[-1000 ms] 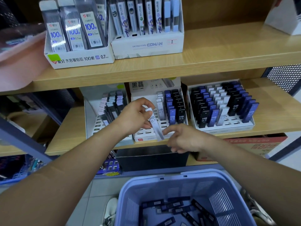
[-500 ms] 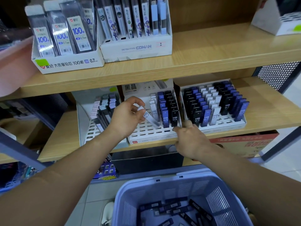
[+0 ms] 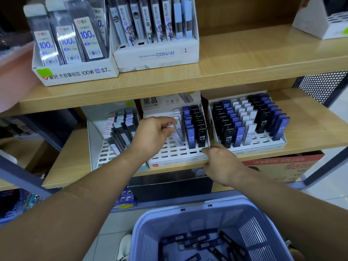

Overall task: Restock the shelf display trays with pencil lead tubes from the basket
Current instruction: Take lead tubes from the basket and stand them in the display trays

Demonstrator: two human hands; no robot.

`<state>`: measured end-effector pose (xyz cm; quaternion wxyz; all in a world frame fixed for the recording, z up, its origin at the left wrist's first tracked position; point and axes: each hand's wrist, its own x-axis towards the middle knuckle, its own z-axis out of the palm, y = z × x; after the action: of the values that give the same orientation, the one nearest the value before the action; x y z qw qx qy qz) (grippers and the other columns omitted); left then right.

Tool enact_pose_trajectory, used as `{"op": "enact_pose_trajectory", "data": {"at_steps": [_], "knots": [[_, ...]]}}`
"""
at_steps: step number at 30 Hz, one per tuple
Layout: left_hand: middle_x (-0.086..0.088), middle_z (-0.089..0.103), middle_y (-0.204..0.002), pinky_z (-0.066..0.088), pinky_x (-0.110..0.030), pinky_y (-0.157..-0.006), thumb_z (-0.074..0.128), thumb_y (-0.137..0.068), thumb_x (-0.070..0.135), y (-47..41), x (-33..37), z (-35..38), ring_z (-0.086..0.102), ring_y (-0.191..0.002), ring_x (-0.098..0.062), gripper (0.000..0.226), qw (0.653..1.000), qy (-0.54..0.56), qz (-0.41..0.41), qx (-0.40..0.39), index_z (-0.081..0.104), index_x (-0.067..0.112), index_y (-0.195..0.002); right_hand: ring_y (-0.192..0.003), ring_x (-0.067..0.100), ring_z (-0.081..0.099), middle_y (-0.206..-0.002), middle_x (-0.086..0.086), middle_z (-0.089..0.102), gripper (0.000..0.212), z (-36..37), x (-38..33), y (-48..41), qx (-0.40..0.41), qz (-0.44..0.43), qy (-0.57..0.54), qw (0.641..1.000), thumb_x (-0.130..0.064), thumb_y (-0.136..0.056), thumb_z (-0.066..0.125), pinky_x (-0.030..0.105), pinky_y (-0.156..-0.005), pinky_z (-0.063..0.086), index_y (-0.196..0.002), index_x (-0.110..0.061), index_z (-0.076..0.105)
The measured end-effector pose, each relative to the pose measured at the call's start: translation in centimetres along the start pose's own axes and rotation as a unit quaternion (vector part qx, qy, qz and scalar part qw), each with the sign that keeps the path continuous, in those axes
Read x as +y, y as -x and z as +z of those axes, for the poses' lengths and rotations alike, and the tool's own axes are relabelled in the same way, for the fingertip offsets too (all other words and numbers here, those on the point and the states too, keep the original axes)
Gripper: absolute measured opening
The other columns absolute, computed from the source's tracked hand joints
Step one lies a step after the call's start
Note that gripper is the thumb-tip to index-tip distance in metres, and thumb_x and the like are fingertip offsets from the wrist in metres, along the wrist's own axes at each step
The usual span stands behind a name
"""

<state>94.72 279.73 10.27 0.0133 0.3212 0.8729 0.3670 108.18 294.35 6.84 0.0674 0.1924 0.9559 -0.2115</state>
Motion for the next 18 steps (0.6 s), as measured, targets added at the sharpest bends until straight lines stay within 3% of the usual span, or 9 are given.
{"op": "enact_pose_trajectory", "data": {"at_steps": [3,8,11,15,18], "knots": [[-0.003,0.07,-0.083,0.057,-0.033,-0.074,0.059,-0.092,0.008,-0.3,-0.5,-0.3,0.069,-0.075,-0.014,0.021,1.0,-0.021,-0.006,0.005,0.07,0.018,-0.107,-0.113,0.025,0.058,-0.133,0.01,0.047,0.041,0.0,0.0,-0.1,0.004,-0.002,-0.001,1.0,-0.009,-0.088,0.056,0.028,-0.095,0.047,-0.129,-0.012,0.059],[-0.017,0.065,-0.081,0.056,-0.042,-0.078,0.059,-0.091,0.007,-0.3,-0.1,-1.2,0.066,-0.074,-0.029,0.022,0.998,0.021,-0.055,-0.036,0.068,0.027,-0.094,-0.108,0.026,0.06,-0.135,0.011,0.05,0.048,-0.8,0.0,0.3,-0.009,-0.005,-0.006,1.0,-0.012,-0.09,0.057,0.03,-0.092,0.05,-0.137,-0.017,0.051],[-0.007,0.06,-0.068,0.058,-0.041,-0.077,0.059,-0.092,0.004,0.2,1.5,-1.0,0.065,-0.064,-0.015,0.018,0.987,0.11,-0.081,-0.079,0.069,0.018,-0.098,-0.107,0.02,0.057,-0.136,0.008,0.052,0.052,-1.9,0.8,0.8,-0.045,0.008,-0.099,0.994,-0.015,-0.09,0.063,0.026,-0.089,0.047,-0.14,-0.022,0.049],[-0.011,0.066,-0.073,0.055,-0.021,-0.065,0.059,-0.091,0.002,1.6,5.2,0.9,0.066,-0.063,-0.012,0.016,0.974,0.188,-0.075,-0.097,0.065,0.013,-0.1,-0.08,0.012,0.063,-0.106,0.011,0.069,0.022,-4.3,2.4,2.5,-0.152,0.05,-0.353,0.922,-0.01,-0.089,0.068,0.021,-0.069,0.051,-0.109,-0.018,0.063],[-0.016,0.069,-0.079,0.056,-0.02,-0.063,0.061,-0.089,0.0,2.3,8.2,2.7,0.067,-0.065,-0.015,0.016,0.964,0.24,-0.062,-0.099,0.066,0.011,-0.101,-0.061,0.005,0.063,-0.084,0.006,0.071,0.008,-5.7,4.7,3.8,-0.129,0.043,-0.389,0.911,-0.009,-0.091,0.066,0.012,-0.052,0.046,-0.089,-0.017,0.065]]}}
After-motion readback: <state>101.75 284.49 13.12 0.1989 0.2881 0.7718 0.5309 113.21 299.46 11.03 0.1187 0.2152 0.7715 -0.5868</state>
